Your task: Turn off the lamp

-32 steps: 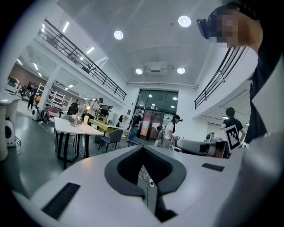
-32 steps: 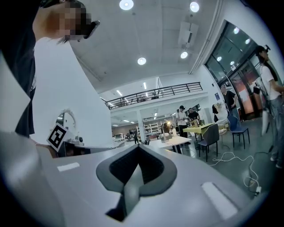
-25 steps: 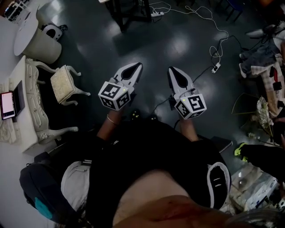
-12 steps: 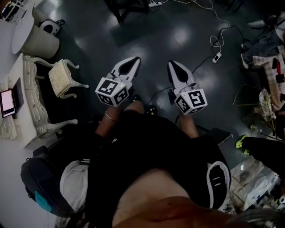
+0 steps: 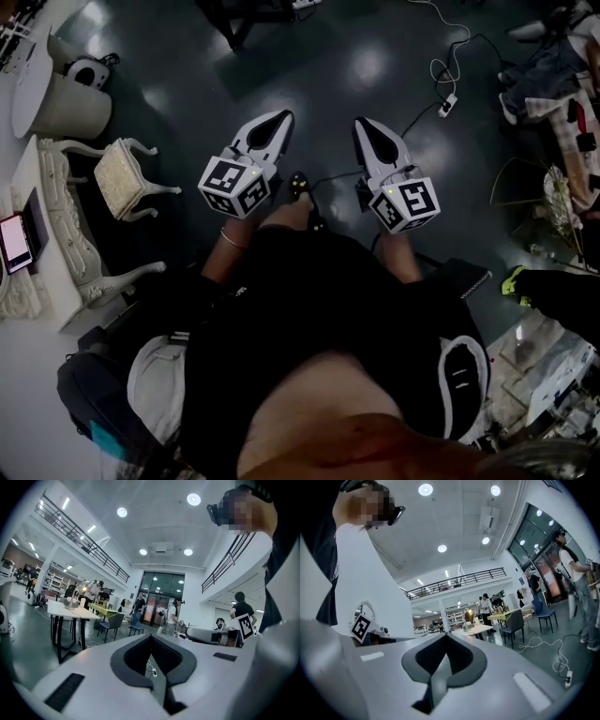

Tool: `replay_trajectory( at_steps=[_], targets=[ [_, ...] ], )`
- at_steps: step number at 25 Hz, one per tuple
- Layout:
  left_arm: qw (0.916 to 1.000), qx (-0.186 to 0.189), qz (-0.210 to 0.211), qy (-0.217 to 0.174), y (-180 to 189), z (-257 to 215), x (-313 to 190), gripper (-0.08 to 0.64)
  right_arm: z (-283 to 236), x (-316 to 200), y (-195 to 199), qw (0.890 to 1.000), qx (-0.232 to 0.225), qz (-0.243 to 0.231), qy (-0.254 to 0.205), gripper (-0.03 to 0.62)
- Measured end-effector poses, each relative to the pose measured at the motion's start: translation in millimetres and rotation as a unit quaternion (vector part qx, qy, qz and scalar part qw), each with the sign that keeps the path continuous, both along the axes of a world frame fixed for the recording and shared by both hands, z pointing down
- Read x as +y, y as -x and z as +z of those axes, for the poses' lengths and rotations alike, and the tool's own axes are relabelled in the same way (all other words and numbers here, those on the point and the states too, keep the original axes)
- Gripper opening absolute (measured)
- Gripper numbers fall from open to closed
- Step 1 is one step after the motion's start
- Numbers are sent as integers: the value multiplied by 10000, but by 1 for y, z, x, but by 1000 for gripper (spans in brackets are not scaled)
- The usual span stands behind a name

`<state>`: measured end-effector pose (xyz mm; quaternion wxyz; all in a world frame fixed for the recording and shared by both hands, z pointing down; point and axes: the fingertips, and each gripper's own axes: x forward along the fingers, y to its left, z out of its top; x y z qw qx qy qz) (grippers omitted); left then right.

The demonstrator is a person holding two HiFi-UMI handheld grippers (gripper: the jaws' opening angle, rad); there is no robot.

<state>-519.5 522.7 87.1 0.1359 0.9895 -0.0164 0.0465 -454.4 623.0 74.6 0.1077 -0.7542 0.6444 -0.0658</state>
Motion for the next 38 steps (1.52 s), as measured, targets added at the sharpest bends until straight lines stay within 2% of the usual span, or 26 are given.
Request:
replay_trajectory(
  at_steps=[6, 16, 27, 38],
  targets=[
    [9999, 87, 21, -72, -25, -4, -16, 8, -1, -18, -22, 10000, 44, -19, 3, -2],
    [9997, 113, -190, -57, -48, 3, -54, 6, 4, -59, -49, 9996, 23, -266, 47, -2],
    [9998, 115, -150, -85, -89, 4, -83, 8, 4, -95, -89, 9992, 42, -383, 59, -2],
    [9998, 133, -166, -23, -108, 2, -115, 6, 6, -132, -111, 9989, -44, -448, 155, -2]
  ],
)
